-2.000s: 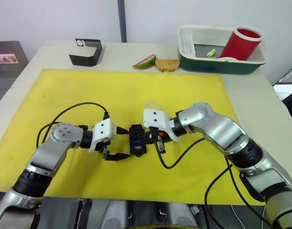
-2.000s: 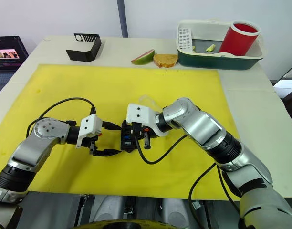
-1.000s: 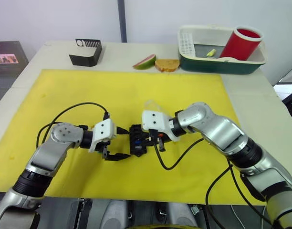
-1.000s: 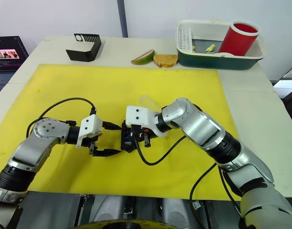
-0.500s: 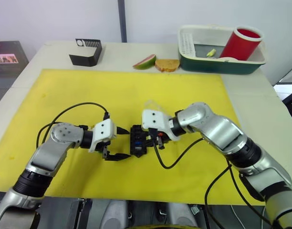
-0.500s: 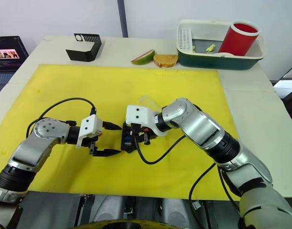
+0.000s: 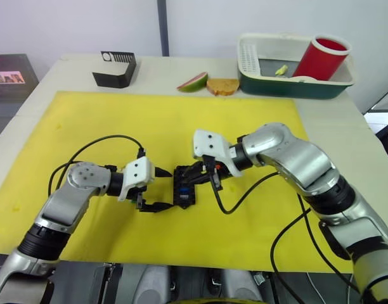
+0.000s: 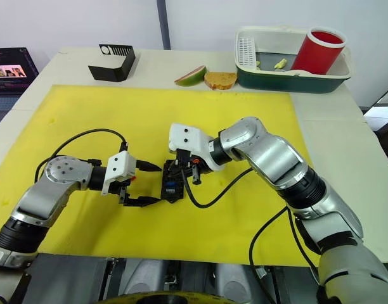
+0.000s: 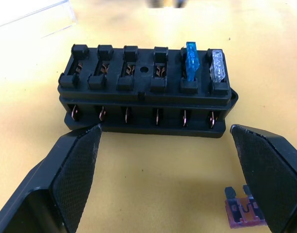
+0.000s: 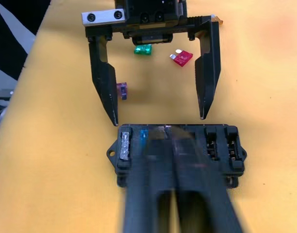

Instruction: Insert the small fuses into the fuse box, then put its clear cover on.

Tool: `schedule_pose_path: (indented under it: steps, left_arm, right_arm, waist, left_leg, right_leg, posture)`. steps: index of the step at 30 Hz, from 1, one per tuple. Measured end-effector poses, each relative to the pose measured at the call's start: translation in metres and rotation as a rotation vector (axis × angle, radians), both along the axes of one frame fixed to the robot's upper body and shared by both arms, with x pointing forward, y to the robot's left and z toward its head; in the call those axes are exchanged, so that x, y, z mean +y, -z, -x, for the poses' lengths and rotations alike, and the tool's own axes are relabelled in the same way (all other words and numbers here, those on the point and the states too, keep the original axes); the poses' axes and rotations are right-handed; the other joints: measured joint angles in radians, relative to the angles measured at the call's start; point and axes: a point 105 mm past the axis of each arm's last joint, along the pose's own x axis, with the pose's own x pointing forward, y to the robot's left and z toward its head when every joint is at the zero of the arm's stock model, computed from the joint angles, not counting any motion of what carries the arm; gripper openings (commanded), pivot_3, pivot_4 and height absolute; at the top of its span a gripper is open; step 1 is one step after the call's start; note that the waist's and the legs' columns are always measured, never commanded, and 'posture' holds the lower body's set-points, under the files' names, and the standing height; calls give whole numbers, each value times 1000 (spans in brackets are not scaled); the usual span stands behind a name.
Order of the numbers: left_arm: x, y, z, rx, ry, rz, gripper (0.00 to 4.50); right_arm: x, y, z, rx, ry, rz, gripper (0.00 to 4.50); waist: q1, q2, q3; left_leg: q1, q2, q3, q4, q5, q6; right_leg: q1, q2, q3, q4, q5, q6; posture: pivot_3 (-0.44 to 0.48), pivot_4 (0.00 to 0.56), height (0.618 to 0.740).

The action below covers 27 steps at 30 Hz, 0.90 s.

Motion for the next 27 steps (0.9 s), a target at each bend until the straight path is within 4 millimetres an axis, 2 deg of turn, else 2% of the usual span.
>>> schedule_pose_path:
  steps: [6, 27]
  left_arm:
    - [0, -1, 0, -1, 4, -1, 4500]
    - [-1, -3, -2, -8, 7, -1, 4500]
  right_arm:
    - [-1, 16, 6, 26, -21, -26, 57]
    - [-1, 25, -3, -19, -12, -23, 57]
  waist:
    - [0, 0, 0]
    - [1, 0, 0]
  left_leg:
    - [0, 0, 0, 0, 0, 0]
    - [0, 0, 0, 0, 0, 0]
  right_leg:
    - [0, 0, 0, 0, 0, 0]
    - [0, 0, 0, 0, 0, 0]
  posture:
    - [0, 150, 740]
    - [0, 150, 740]
